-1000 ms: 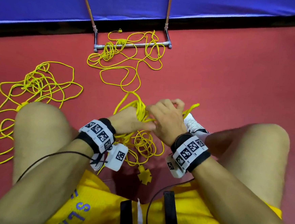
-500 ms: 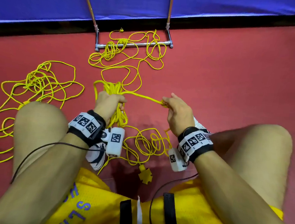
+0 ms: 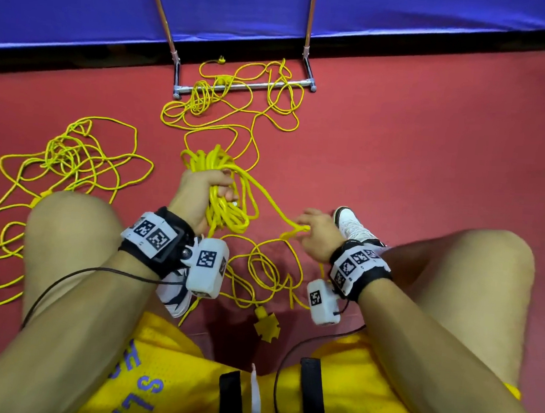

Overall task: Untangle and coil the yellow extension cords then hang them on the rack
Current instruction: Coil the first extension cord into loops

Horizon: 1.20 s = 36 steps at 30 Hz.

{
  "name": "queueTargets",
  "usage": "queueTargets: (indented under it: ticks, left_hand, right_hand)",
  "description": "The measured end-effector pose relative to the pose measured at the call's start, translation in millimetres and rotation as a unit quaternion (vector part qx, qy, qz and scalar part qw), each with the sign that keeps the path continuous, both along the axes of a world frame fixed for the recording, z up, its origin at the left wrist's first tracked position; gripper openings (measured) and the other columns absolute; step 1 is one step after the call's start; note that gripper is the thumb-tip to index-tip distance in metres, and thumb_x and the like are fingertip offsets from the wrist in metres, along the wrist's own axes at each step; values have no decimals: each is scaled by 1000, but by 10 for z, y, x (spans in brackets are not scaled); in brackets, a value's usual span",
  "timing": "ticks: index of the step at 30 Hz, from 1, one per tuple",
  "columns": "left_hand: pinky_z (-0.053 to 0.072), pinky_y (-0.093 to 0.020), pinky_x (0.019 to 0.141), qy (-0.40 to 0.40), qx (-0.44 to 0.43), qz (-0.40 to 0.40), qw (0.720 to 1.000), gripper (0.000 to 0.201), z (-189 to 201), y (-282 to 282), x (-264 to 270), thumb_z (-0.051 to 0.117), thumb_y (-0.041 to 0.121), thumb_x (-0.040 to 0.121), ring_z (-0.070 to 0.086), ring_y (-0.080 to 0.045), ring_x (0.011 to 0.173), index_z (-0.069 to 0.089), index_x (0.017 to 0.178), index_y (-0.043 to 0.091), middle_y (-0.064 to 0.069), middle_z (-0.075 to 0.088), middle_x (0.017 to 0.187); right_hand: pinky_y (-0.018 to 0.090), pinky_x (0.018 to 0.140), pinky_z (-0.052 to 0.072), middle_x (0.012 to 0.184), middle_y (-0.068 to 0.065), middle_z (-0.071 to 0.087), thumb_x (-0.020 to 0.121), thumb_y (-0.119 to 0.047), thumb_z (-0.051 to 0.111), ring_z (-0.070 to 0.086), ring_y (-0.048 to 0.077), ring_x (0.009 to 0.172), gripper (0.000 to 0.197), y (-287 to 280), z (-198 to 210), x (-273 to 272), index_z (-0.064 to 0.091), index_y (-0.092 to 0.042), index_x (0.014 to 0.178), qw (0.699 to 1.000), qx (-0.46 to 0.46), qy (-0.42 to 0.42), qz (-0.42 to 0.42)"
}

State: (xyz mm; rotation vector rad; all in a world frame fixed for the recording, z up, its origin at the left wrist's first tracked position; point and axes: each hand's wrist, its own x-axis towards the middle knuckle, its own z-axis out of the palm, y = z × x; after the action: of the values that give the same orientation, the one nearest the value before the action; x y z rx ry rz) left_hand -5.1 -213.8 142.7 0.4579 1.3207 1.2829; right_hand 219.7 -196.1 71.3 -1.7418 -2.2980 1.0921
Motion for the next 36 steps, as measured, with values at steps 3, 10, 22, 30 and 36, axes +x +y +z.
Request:
queueTargets:
  ticks: [3, 10, 22, 30, 36]
  left_hand:
    - [42, -33, 61, 7, -5, -32, 999, 29, 14, -38, 163, 51, -2, 83, 44, -17, 40, 48, 57, 10, -2, 37, 42]
    - [45, -28, 54, -4, -4, 28, 1000, 14, 13, 45, 72, 61, 8, 64, 43, -19, 42, 53, 54, 14, -2, 36, 46]
    - [42, -31, 48, 132, -32, 136, 981, 36, -90, 122, -119, 61, 3, 68, 42, -23, 42, 52, 35, 14, -6, 44, 42]
    - [43, -32, 54, 189, -106, -68, 974, 10, -207, 23, -115, 61, 1, 68, 45, -22, 42, 53, 62, 4, -8, 45, 45]
    - [44, -26, 52, 208, -30, -454, 866, 22, -124, -314, 282, 62, 7, 59, 48, -21, 43, 60, 77, -4, -11, 52, 51]
  right_hand:
    - [18, 99, 36, 126, -1, 55, 81, -4, 74, 52, 10, 119, 46, -148, 36, -257, 64, -10, 125, 983, -101, 151, -3]
    - [31, 68, 41, 73, 12, 59, 94, -28, 66, 49, 15, 68, 33, -118, 81, -313, 62, 1, 80, 931, -113, 305, -166]
    - [32, 55, 52, 65, 8, 63, 86, -6, 72, 57, 17, 48, 21, 2, -33, -197, 53, -13, 82, 878, -71, 332, -338]
    - [18, 41, 18, 52, -7, 35, 102, -10, 48, 23, 4, 41, 23, 218, 486, 66, 59, -11, 82, 827, -42, 514, -223]
    - [20, 41, 11, 51, -8, 28, 107, -24, 38, 18, 4, 40, 26, 322, 615, 105, 54, -16, 88, 733, -96, 610, -286]
